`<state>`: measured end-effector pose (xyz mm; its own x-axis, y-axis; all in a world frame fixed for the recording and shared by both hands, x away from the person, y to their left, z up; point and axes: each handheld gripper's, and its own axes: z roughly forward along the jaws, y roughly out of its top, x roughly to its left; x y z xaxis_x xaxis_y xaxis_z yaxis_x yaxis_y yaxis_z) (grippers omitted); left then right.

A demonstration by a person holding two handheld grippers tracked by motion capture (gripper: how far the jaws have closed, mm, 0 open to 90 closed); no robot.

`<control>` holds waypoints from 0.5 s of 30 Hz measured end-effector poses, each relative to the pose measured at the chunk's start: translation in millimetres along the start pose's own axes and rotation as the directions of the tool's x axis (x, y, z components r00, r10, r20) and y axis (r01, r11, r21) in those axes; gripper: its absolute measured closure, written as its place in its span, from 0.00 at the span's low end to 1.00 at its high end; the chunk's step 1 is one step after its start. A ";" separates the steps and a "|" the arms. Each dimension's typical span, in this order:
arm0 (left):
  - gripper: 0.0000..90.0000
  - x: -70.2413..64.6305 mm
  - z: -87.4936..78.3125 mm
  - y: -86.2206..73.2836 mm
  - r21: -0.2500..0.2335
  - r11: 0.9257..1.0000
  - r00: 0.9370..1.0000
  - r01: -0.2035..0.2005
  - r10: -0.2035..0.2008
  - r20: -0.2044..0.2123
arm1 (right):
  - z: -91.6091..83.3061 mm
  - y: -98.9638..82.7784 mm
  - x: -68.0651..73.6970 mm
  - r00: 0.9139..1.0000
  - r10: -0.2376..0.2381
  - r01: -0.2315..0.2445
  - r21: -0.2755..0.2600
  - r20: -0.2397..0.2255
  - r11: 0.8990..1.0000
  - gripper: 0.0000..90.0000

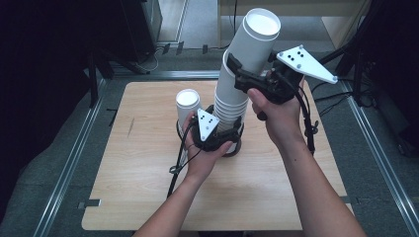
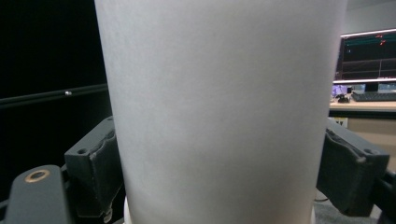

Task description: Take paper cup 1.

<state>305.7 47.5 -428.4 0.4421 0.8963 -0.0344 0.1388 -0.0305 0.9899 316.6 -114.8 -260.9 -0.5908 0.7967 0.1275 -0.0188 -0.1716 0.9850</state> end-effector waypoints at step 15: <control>0.13 0.7 -0.7 -0.7 -0.004 1.000 1.000 0.001 -0.001 0.003 | -47.1 7.4 -21.5 0.998 -0.010 0.012 -0.035 0.054 0.999 0.15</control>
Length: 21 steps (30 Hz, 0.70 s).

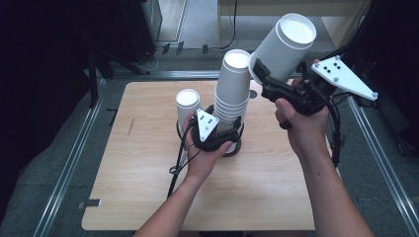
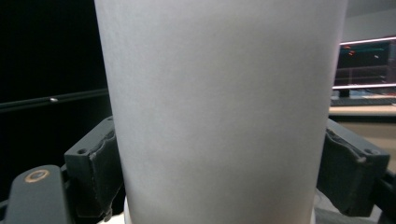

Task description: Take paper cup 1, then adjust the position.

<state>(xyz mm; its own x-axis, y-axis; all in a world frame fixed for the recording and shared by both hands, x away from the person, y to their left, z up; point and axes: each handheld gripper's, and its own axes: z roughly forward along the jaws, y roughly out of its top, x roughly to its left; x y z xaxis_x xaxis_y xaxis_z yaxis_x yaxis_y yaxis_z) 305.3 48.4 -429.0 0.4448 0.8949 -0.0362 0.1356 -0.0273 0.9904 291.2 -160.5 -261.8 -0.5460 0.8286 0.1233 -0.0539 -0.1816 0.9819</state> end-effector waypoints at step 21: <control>0.16 0.4 -3.1 1.6 0.005 1.000 1.000 0.012 -0.012 0.001 | -48.7 -59.6 -21.9 0.997 -0.035 0.031 0.072 0.062 0.997 0.15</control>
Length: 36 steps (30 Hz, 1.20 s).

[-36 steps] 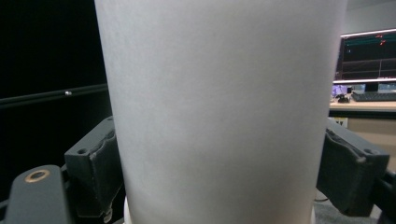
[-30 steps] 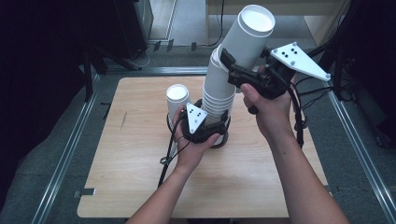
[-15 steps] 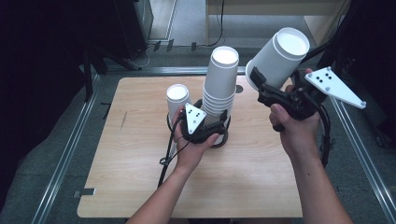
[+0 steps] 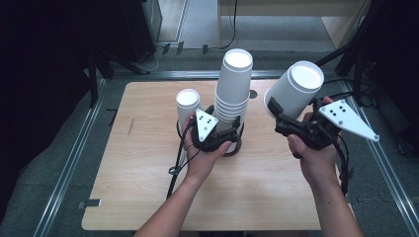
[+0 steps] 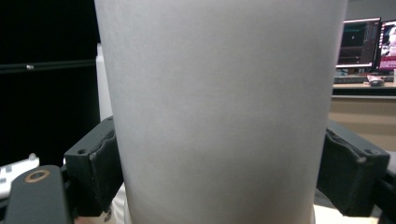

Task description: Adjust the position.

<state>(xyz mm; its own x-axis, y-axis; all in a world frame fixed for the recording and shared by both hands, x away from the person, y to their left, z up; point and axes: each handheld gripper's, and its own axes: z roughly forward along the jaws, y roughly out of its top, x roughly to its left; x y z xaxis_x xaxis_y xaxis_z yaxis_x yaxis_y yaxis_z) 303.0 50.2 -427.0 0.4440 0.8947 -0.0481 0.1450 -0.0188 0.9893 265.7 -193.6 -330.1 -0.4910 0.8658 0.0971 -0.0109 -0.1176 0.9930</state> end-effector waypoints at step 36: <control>0.02 34.1 -75.5 -41.9 0.083 0.993 0.990 0.084 -0.092 0.108 | -14.7 -110.8 1.9 0.993 -0.107 0.096 0.190 0.047 0.977 0.14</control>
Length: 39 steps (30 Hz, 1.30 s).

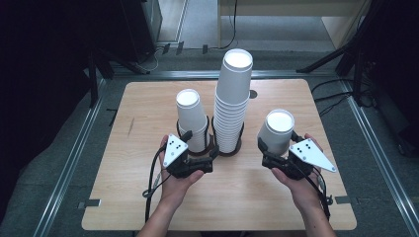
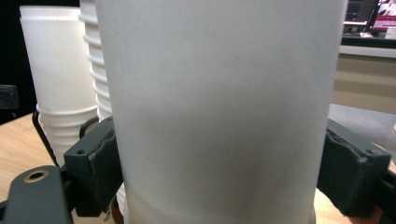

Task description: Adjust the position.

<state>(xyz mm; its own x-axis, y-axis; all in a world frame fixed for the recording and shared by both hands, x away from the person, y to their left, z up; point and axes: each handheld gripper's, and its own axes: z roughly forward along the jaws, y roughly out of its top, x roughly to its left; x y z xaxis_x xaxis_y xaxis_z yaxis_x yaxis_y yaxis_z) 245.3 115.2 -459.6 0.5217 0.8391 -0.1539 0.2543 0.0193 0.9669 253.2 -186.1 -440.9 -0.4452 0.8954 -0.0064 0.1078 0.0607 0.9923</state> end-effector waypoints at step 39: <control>0.02 -6.9 -5.1 -9.4 0.070 0.997 0.993 0.037 -0.045 0.107 | 12.3 -27.3 16.9 0.969 -0.244 0.245 0.031 -0.042 0.969 0.14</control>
<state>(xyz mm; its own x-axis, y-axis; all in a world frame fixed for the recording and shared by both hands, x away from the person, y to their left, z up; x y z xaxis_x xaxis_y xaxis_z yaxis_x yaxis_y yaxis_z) 235.2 111.9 -466.6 0.5939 0.7745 -0.2179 0.3301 0.0124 0.9438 253.7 -167.1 -469.6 -0.4948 0.8343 -0.2431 0.0227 0.2921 0.9561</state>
